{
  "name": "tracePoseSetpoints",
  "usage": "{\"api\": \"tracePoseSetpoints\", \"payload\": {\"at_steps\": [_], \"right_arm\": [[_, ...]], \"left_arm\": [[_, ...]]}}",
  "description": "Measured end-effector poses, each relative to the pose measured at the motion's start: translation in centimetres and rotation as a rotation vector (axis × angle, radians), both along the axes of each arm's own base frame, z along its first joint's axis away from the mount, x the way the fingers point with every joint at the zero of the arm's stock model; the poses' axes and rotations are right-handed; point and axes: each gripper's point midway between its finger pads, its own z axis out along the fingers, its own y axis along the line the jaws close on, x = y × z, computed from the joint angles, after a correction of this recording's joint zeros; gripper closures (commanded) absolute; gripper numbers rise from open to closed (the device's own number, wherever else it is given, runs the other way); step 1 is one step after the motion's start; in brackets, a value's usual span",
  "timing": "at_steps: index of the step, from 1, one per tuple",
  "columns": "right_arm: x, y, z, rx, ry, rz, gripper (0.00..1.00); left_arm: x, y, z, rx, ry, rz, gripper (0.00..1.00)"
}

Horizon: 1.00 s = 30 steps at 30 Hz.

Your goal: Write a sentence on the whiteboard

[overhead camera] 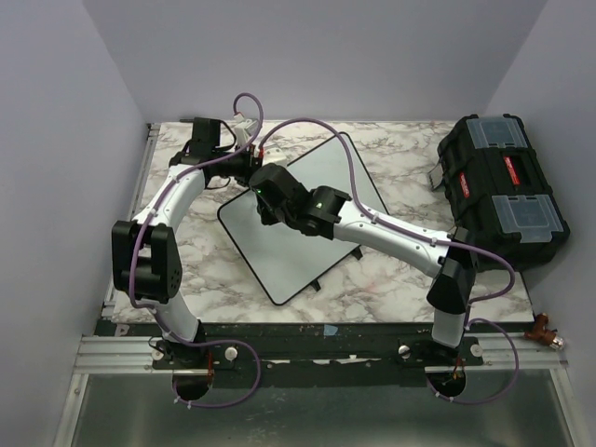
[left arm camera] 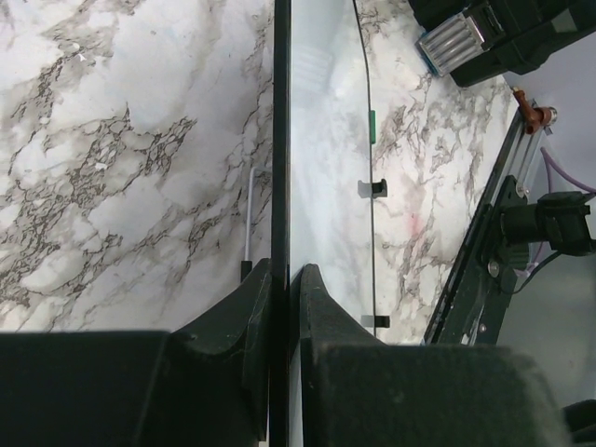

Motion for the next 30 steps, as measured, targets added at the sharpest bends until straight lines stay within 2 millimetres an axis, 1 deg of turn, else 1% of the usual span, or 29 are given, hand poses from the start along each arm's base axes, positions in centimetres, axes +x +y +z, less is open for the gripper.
{"api": "tracePoseSetpoints", "payload": {"at_steps": [14, 21, 25, 30], "right_arm": [[0.0, 0.5, -0.3, -0.007, 0.012, 0.01, 0.99], [-0.9, 1.1, -0.8, 0.005, 0.048, 0.058, 0.99], [-1.5, 1.1, -1.6, -0.003, 0.069, 0.071, 0.99], [-1.9, 0.9, -2.0, -0.008, 0.08, 0.068, 0.99]], "left_arm": [[0.1, 0.2, -0.1, 0.012, 0.001, 0.015, 1.0], [0.1, 0.2, -0.2, 0.013, 0.004, 0.015, 1.0], [0.3, 0.3, -0.4, 0.015, 0.008, 0.017, 1.0], [0.3, 0.3, -0.5, 0.016, 0.008, 0.017, 1.0]]}}
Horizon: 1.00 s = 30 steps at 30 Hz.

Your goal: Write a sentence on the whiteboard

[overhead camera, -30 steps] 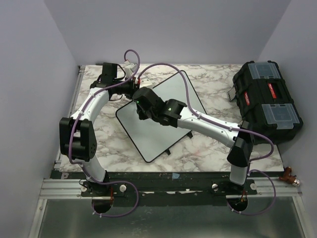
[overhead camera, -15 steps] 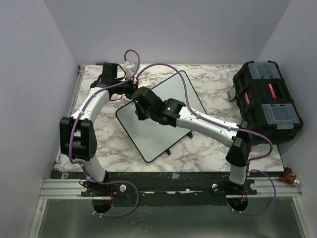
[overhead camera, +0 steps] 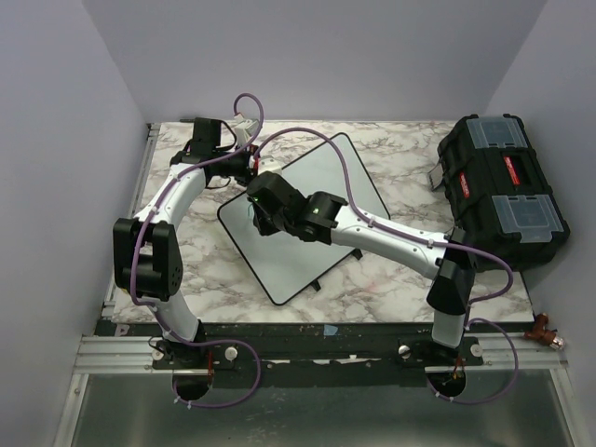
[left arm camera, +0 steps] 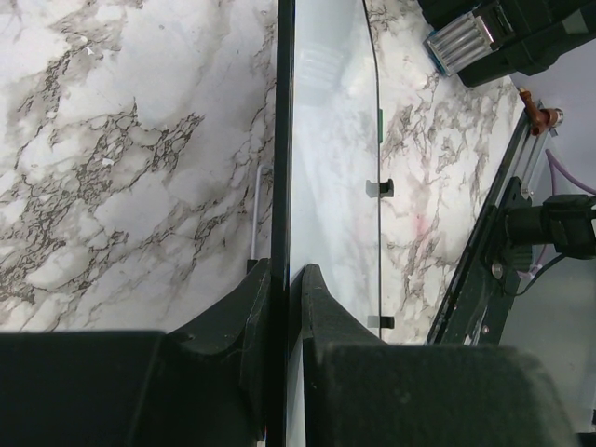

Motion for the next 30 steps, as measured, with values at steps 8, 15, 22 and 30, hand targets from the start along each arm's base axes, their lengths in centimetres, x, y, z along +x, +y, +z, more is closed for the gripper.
{"api": "tracePoseSetpoints", "payload": {"at_steps": [8, 15, 22, 30], "right_arm": [[0.1, -0.9, -0.4, -0.025, -0.008, -0.035, 0.99], [0.3, -1.6, -0.6, -0.049, -0.016, -0.062, 0.99], [0.1, -2.0, -0.9, -0.062, -0.009, -0.059, 0.99], [-1.0, -2.0, -1.6, -0.072, 0.03, -0.009, 0.99]], "left_arm": [[0.0, 0.0, 0.0, 0.0, 0.0, 0.0, 1.0], [0.0, 0.0, 0.0, 0.0, 0.0, 0.0, 1.0], [0.0, 0.0, 0.0, 0.0, 0.0, 0.0, 1.0], [0.0, 0.0, 0.0, 0.001, -0.001, 0.0, 1.0]]}}
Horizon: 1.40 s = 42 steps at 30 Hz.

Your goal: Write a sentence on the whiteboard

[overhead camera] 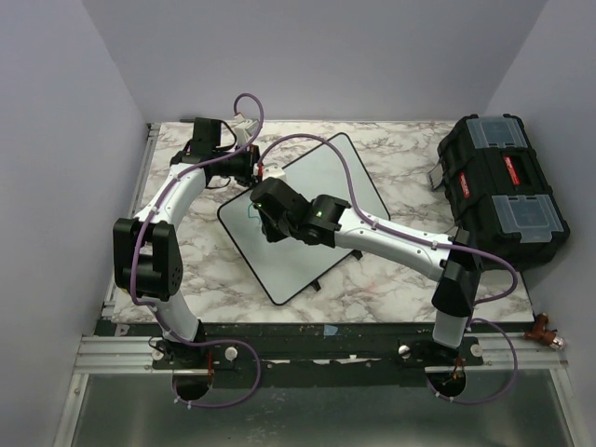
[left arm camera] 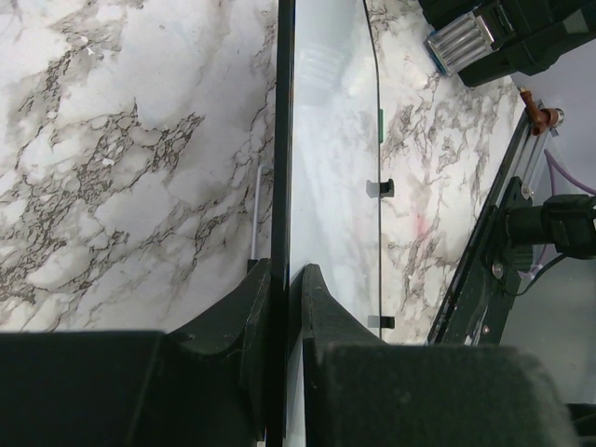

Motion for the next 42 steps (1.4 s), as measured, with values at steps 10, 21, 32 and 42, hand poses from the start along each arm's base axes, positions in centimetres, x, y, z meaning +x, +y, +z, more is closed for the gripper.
{"api": "tracePoseSetpoints", "payload": {"at_steps": [10, 21, 32, 42], "right_arm": [[-1.1, 0.9, -0.1, 0.023, 0.041, 0.062, 0.99], [-1.0, 1.7, 0.9, 0.083, 0.021, 0.072, 0.99], [-0.8, 0.9, 3.3, 0.14, -0.028, 0.05, 0.99], [-0.4, 0.3, 3.6, 0.134, -0.056, 0.019, 0.99]], "left_arm": [[0.1, 0.0, 0.0, 0.003, 0.002, 0.007, 1.0], [0.5, -0.2, 0.0, 0.007, -0.001, 0.027, 0.97], [0.6, -0.2, 0.1, 0.006, 0.009, 0.039, 1.0], [1.4, 0.4, 0.9, -0.017, 0.007, 0.061, 1.0]]}}
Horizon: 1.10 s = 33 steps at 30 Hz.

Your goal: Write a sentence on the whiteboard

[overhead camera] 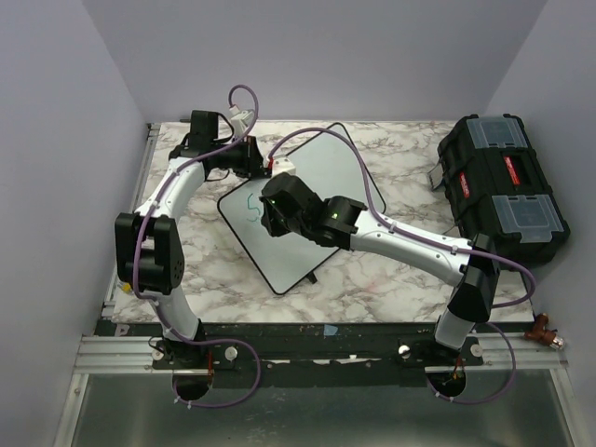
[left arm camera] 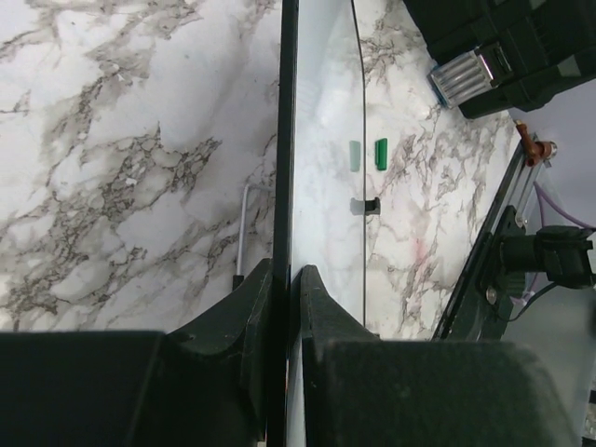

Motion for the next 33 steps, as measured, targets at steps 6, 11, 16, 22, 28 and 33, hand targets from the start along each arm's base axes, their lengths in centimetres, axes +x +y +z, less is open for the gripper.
{"api": "tracePoseSetpoints", "payload": {"at_steps": [6, 11, 16, 22, 28, 33], "right_arm": [[0.7, -0.9, -0.1, -0.023, -0.03, -0.049, 0.99], [1.4, -1.5, 0.1, -0.037, -0.06, -0.09, 0.99], [1.9, -1.9, 0.2, -0.049, -0.081, -0.115, 0.99], [2.7, -1.4, 0.2, -0.067, -0.104, -0.121, 0.99], [3.8, -1.1, 0.4, -0.074, -0.118, -0.124, 0.99], [5.0, -1.3, 0.5, -0.072, -0.122, -0.141, 0.99]], "left_arm": [[2.0, 1.1, -1.0, -0.014, 0.039, 0.019, 1.0], [1.9, 1.1, -1.0, -0.02, 0.035, 0.014, 1.0], [1.8, 1.0, -0.9, -0.028, 0.028, 0.004, 1.0], [1.2, 0.6, -0.5, -0.032, 0.014, -0.034, 1.0], [1.0, -0.4, 0.3, -0.022, -0.019, -0.094, 1.0], [1.0, -0.3, 0.2, -0.019, -0.025, -0.102, 1.0]]}}
